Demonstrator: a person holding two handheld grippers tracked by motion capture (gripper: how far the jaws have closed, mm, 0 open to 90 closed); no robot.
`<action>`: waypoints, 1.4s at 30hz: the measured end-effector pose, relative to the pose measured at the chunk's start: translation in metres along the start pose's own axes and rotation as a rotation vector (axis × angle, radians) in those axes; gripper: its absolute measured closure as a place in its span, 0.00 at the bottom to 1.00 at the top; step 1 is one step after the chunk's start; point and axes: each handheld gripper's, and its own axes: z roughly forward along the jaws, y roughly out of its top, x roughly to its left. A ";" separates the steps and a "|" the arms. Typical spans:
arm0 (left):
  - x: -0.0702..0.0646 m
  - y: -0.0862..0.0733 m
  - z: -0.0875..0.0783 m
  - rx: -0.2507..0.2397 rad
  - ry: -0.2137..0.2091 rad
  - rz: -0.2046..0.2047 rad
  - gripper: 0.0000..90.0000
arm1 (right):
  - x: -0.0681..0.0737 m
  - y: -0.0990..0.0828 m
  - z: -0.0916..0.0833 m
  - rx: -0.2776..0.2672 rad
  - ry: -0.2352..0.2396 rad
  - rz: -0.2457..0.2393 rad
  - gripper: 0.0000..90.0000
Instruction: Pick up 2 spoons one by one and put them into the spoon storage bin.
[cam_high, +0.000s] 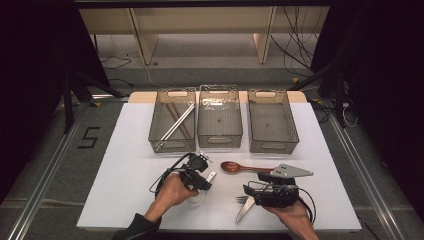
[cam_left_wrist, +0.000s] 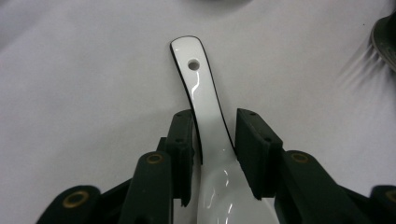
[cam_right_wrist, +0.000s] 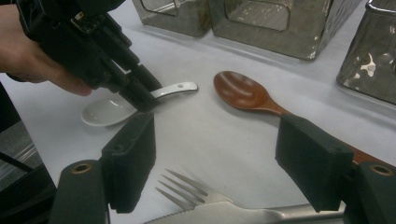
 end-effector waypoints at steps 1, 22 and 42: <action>0.000 0.000 0.000 -0.001 0.001 0.002 0.75 | 0.000 0.000 0.000 0.000 0.000 -0.002 0.33; -0.006 0.001 -0.002 0.016 -0.065 0.027 0.87 | 0.000 0.001 0.000 -0.001 -0.003 0.000 0.33; 0.008 0.009 -0.032 -0.092 -0.062 0.024 0.95 | -0.001 0.001 -0.001 -0.006 -0.003 0.004 0.33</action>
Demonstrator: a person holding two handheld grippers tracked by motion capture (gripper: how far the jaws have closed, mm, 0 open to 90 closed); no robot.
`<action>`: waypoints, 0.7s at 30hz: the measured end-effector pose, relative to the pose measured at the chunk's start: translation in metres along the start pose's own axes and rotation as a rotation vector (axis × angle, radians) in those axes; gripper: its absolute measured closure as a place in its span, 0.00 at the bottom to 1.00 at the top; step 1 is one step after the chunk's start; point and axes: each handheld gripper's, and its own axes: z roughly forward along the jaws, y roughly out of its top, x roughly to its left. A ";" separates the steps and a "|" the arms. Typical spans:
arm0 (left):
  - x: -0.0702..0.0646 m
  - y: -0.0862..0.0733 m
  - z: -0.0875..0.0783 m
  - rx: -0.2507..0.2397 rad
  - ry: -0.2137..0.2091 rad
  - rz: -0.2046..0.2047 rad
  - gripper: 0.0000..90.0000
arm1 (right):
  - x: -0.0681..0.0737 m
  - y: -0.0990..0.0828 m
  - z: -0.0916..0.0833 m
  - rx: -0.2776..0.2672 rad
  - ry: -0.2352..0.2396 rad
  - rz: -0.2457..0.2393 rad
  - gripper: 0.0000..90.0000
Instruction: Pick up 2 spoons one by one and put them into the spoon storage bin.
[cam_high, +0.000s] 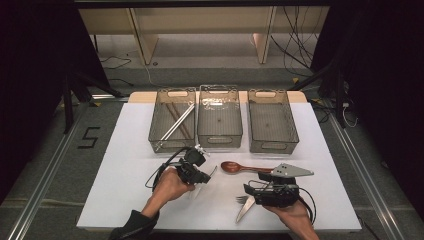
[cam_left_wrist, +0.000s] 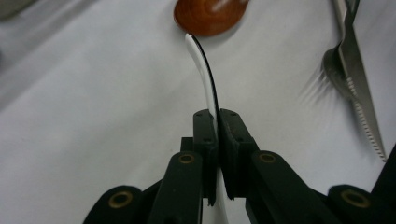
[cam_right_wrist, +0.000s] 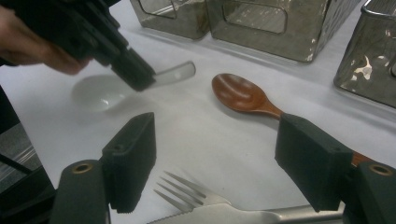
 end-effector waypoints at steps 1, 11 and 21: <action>0.001 0.002 -0.004 -0.014 -0.001 -0.002 0.95 | 0.000 0.000 0.000 0.000 0.000 0.000 0.33; 0.016 0.029 -0.031 -0.133 0.032 -0.016 0.95 | 0.000 0.000 0.000 0.000 0.006 0.002 0.33; 0.032 0.064 -0.047 -0.211 0.083 -0.033 0.95 | 0.000 0.000 0.000 -0.004 0.008 0.004 0.33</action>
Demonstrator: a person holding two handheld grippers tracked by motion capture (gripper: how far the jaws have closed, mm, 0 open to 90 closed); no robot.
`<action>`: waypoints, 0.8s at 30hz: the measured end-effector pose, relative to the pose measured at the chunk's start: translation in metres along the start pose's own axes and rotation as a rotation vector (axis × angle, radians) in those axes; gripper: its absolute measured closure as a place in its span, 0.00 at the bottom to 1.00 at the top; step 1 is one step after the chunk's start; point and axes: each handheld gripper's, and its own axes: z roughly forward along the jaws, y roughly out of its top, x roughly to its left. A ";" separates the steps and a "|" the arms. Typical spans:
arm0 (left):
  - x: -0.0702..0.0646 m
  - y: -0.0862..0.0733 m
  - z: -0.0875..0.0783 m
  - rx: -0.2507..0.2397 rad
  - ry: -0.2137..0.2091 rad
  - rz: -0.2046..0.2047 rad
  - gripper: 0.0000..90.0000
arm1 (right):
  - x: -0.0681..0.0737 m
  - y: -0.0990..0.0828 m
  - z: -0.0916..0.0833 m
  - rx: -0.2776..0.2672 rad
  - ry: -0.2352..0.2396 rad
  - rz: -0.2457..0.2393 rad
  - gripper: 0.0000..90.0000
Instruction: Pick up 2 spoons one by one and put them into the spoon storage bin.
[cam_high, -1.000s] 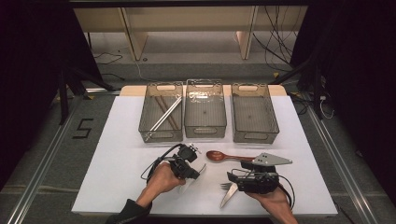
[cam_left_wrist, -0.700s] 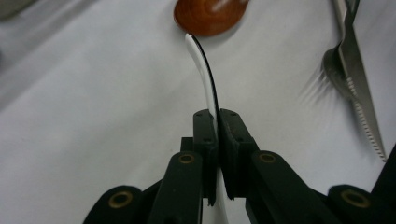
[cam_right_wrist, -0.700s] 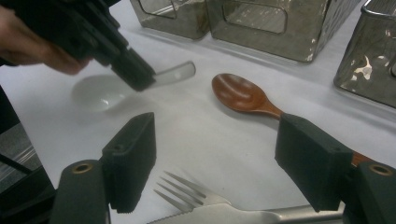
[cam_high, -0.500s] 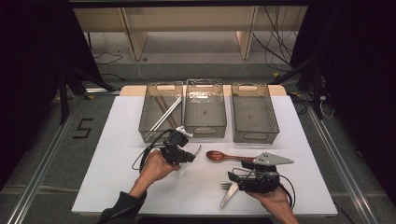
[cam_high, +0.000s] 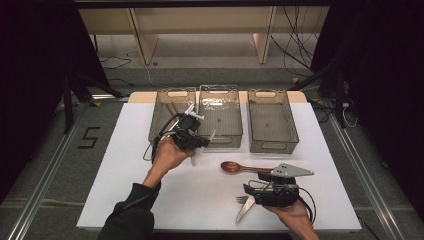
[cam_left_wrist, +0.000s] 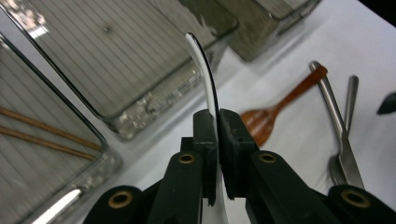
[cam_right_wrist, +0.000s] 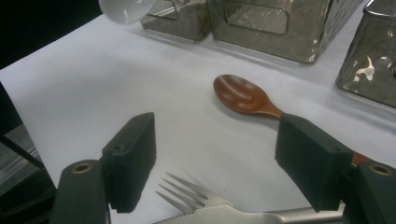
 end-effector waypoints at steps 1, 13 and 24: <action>0.001 0.004 0.000 -0.004 0.004 -0.001 0.95 | 0.000 0.000 0.000 0.000 0.001 0.001 0.33; 0.019 0.041 0.011 -0.061 0.048 -0.016 0.95 | 0.000 0.000 0.001 -0.002 0.007 -0.002 0.33; 0.037 0.062 0.024 -0.098 0.111 -0.043 0.95 | 0.000 0.000 0.001 -0.001 0.013 0.000 0.33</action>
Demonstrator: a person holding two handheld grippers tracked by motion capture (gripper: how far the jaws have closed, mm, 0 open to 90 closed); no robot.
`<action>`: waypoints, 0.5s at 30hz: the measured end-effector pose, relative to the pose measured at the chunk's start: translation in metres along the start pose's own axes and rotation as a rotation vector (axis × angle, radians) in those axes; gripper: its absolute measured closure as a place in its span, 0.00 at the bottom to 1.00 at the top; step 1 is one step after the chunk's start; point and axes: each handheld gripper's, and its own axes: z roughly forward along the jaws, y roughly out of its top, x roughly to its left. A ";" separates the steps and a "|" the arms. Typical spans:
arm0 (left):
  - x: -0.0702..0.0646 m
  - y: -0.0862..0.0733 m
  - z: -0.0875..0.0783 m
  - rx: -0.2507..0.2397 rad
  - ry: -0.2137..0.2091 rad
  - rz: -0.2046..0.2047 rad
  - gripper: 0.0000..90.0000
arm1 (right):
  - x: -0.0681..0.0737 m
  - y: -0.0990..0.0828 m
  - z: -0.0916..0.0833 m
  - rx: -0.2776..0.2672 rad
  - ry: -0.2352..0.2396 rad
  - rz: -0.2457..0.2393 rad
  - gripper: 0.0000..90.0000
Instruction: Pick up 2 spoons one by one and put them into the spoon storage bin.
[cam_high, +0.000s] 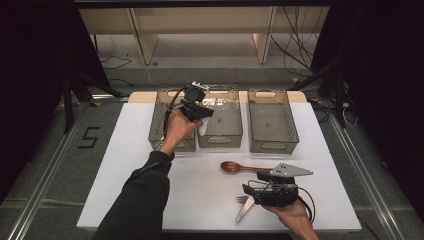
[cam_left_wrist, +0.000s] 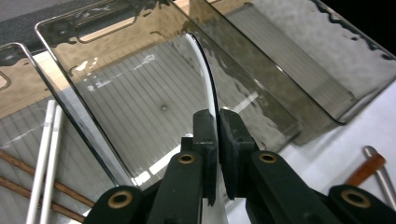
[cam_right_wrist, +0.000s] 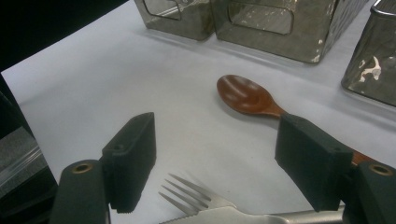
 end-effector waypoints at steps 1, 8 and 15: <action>0.001 0.001 0.002 -0.004 0.005 -0.009 0.95 | 0.000 0.000 0.000 -0.001 0.000 -0.001 0.33; 0.010 0.003 0.014 0.005 0.026 -0.032 0.95 | 0.000 0.000 0.000 -0.001 0.005 -0.005 0.33; 0.013 0.002 0.023 0.005 0.034 -0.047 0.95 | 0.000 0.000 0.001 0.001 0.007 -0.002 0.33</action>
